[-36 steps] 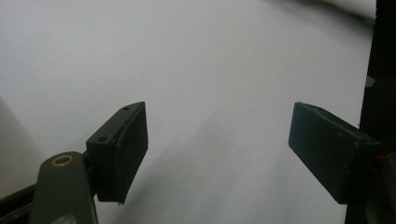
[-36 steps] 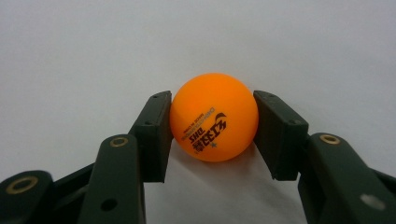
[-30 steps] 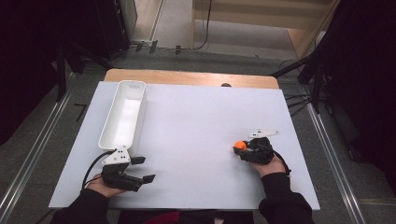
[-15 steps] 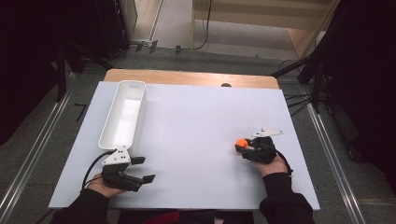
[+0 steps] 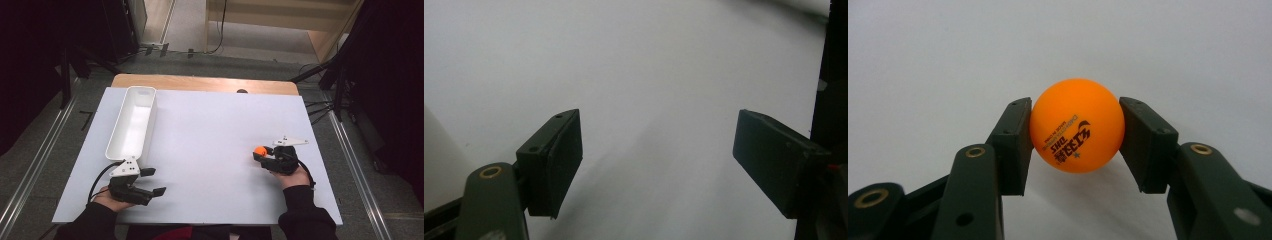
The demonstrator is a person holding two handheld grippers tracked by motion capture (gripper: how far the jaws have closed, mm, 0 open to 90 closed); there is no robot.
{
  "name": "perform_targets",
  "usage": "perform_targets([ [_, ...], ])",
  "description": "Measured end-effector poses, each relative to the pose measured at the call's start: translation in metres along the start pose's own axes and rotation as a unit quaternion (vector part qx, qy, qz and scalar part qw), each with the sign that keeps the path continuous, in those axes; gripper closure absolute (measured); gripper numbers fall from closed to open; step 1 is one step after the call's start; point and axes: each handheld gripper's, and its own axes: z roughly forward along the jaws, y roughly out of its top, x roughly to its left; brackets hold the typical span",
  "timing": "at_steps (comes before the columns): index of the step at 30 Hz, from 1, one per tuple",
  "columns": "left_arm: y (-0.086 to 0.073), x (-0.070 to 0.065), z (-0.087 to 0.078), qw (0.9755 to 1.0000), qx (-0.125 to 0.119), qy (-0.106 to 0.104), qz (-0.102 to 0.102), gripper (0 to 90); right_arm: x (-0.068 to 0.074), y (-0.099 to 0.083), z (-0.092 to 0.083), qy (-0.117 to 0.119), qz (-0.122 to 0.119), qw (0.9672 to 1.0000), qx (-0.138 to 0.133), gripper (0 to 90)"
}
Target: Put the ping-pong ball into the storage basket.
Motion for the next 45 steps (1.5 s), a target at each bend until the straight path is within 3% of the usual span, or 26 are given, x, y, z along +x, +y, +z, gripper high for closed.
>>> perform_targets([
  [2, 0.000, 0.000, 0.000, 1.0000, 0.000, 0.001, 0.000, 20.3, 0.001, 0.001, -0.002, -0.001, 0.000, 0.9999, -0.010, 48.4],
  [15, 0.000, 0.000, 0.000, 1.0000, -0.001, 0.001, -0.001, 20.3, 0.002, 0.001, -0.004, 0.012, 0.007, 0.9998, -0.012, 48.4],
  [20, 0.000, 0.000, 0.000, 1.0000, 0.001, 0.002, 0.002, 20.3, 0.006, 0.003, -0.006, 0.030, -0.006, 0.9993, -0.024, 48.4],
  [45, 0.000, 0.000, -0.001, 1.0000, 0.004, 0.003, 0.002, 20.3, 0.024, 0.007, -0.002, 0.083, -0.035, 0.9958, -0.013, 48.4],
])
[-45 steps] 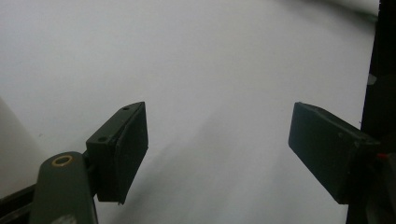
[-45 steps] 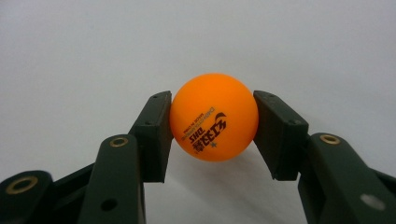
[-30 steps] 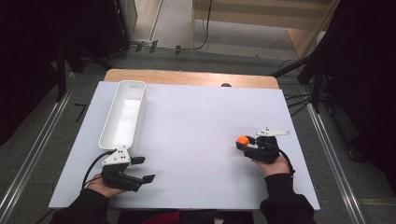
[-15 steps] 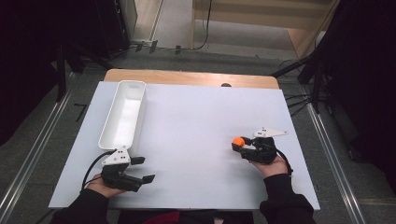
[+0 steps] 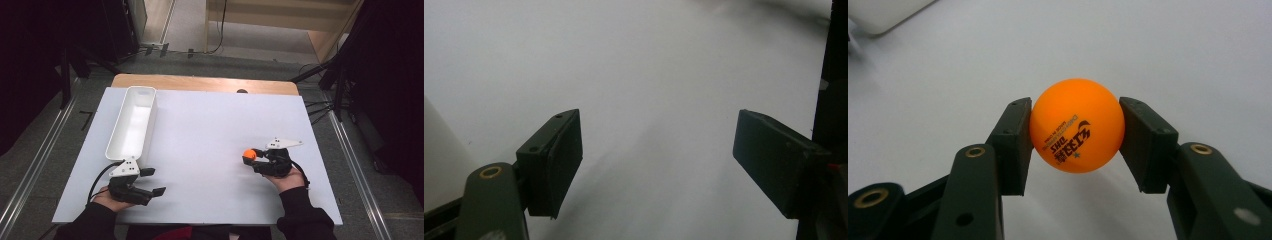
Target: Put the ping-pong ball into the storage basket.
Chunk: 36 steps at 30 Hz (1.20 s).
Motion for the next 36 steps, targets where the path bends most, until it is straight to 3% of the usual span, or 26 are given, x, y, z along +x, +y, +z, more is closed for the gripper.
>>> perform_targets([
  [11, -0.001, 0.002, -0.002, 1.0000, 0.001, 0.003, -0.004, 20.3, 0.005, 0.004, 0.005, 0.021, 0.005, 0.9998, -0.003, 48.4],
  [36, -0.005, 0.001, -0.005, 0.9999, -0.005, 0.006, -0.009, 20.3, 0.020, 0.024, 0.018, 0.056, -0.011, 0.9984, -0.007, 48.4],
])
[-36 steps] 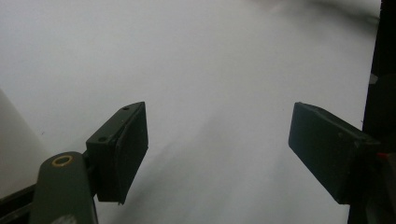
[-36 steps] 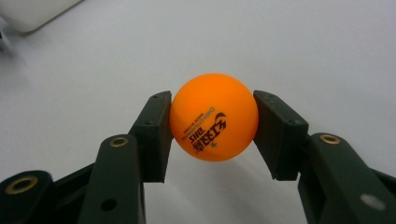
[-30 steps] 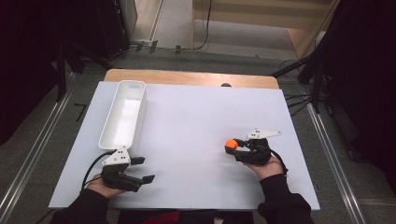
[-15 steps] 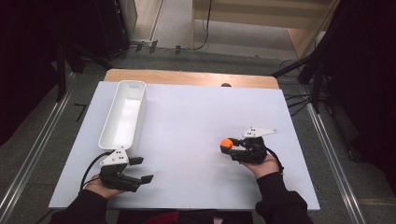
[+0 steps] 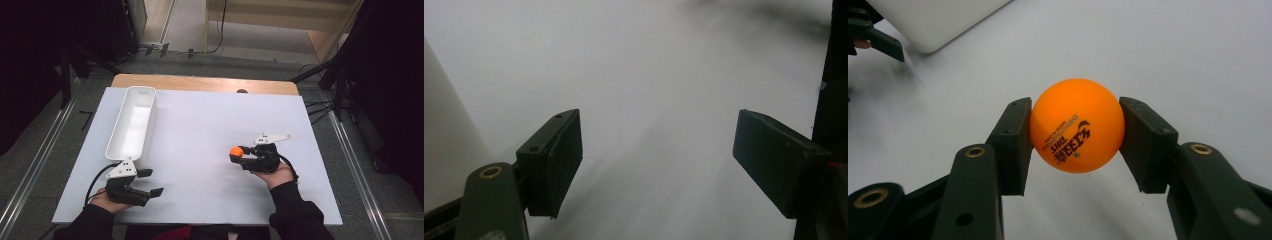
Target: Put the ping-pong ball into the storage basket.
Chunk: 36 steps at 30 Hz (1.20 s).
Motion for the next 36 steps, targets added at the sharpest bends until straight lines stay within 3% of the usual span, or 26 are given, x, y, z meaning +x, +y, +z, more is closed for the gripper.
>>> perform_targets([
  [10, 0.000, 0.000, 0.000, 1.0000, 0.000, 0.000, -0.001, 20.3, 0.009, 0.011, 0.005, 0.014, -0.008, 0.9999, -0.006, 48.4],
  [36, 0.000, -0.002, -0.001, 1.0000, 0.000, 0.000, 0.008, 20.3, 0.021, 0.036, 0.026, 0.019, -0.021, 0.9996, 0.004, 48.4],
])
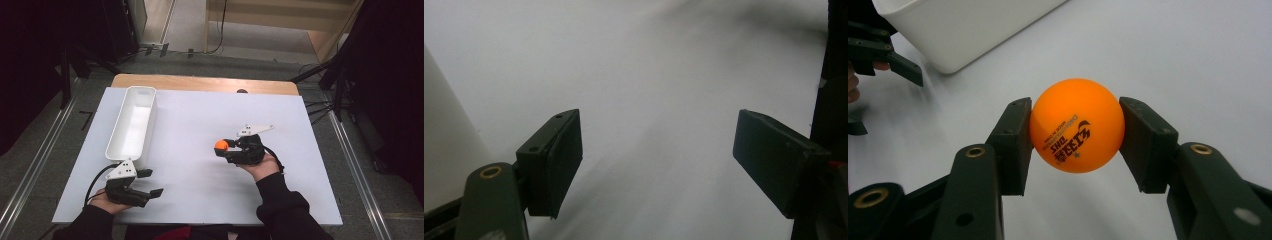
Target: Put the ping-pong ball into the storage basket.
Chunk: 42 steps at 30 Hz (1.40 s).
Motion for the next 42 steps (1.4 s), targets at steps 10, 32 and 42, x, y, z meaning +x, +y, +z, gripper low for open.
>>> perform_targets([
  [10, 0.000, 0.000, 0.000, 1.0000, 0.000, 0.000, 0.000, 20.4, 0.001, 0.006, 0.006, 0.010, 0.000, 0.9999, -0.003, 48.4],
  [32, 0.000, 0.001, 0.000, 1.0000, -0.001, 0.000, -0.004, 20.3, 0.005, 0.025, 0.028, 0.020, -0.008, 0.9998, 0.005, 48.4],
  [42, 0.000, 0.000, 0.001, 1.0000, 0.001, 0.000, -0.001, 20.3, 0.010, 0.035, 0.038, 0.022, -0.006, 0.9997, 0.002, 48.4],
])
